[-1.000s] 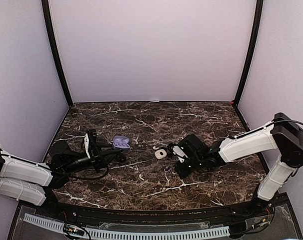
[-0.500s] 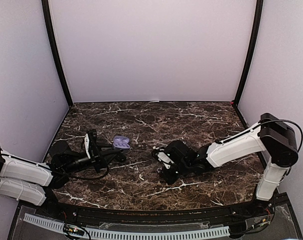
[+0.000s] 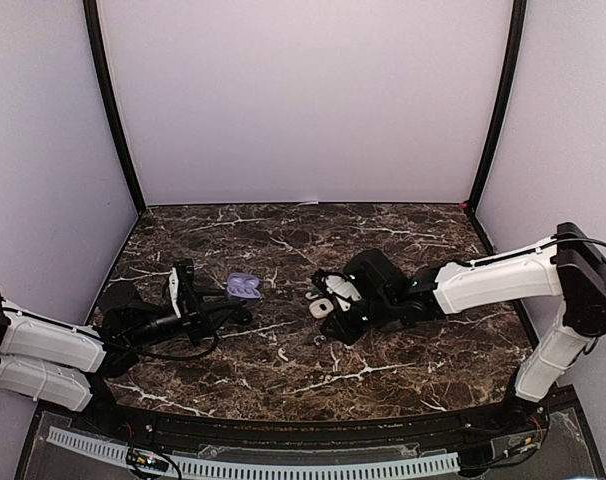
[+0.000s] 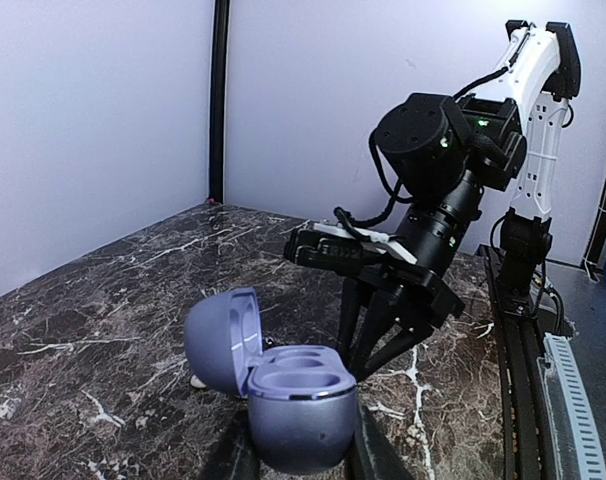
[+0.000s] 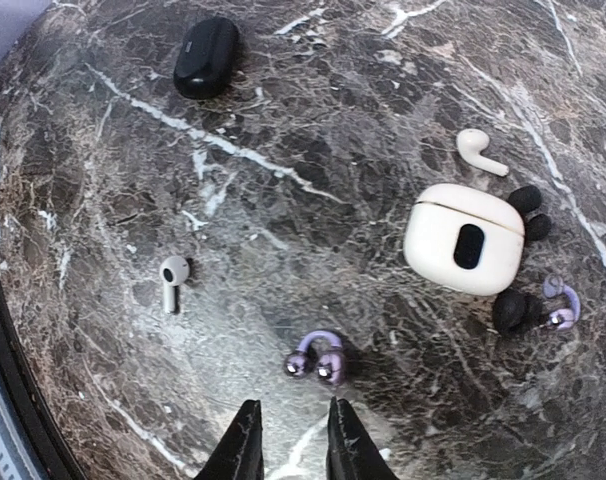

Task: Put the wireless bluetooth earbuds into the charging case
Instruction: Adjust the left earbud at the center of the board, then pick up the left earbud from the center of the board.

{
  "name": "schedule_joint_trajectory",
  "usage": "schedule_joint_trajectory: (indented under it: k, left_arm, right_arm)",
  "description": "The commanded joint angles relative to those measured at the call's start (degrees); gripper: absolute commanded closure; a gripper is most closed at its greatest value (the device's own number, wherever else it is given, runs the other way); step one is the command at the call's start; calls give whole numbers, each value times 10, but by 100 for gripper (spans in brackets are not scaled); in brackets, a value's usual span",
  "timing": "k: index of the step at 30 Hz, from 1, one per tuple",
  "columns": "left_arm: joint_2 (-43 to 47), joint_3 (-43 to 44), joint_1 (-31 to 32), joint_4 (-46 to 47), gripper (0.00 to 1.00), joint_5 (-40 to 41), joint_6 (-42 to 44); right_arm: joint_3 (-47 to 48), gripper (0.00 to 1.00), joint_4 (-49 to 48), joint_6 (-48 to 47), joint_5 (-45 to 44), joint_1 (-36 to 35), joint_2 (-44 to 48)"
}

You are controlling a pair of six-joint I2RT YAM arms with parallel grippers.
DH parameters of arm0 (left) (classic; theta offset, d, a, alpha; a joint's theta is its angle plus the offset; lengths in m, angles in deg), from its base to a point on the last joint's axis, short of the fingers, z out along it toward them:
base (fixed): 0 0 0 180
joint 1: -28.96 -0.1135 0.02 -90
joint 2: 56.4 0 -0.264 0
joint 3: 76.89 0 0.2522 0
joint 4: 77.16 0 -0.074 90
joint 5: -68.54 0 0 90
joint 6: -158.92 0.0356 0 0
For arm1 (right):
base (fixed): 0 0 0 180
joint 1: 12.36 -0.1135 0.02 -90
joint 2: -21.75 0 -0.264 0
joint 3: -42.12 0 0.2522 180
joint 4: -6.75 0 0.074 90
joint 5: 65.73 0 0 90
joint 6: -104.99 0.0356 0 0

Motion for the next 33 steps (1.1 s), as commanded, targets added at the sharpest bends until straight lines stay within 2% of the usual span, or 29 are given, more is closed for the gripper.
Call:
schedule_joint_trajectory:
  k: [1, 8, 16, 33]
  left_arm:
    - [3, 1, -3, 15, 90, -11, 8]
    - [8, 0, -4, 11, 90, -9, 10]
    - [8, 0, -3, 10, 90, -9, 10]
    - [8, 1, -3, 8, 90, -9, 10]
  right_arm:
    - [60, 76, 103, -24, 31, 29, -26]
    - [139, 64, 174, -46, 42, 42, -80]
    - [193, 64, 211, -41, 49, 41, -140]
    - [226, 68, 249, -32, 22, 21, -185]
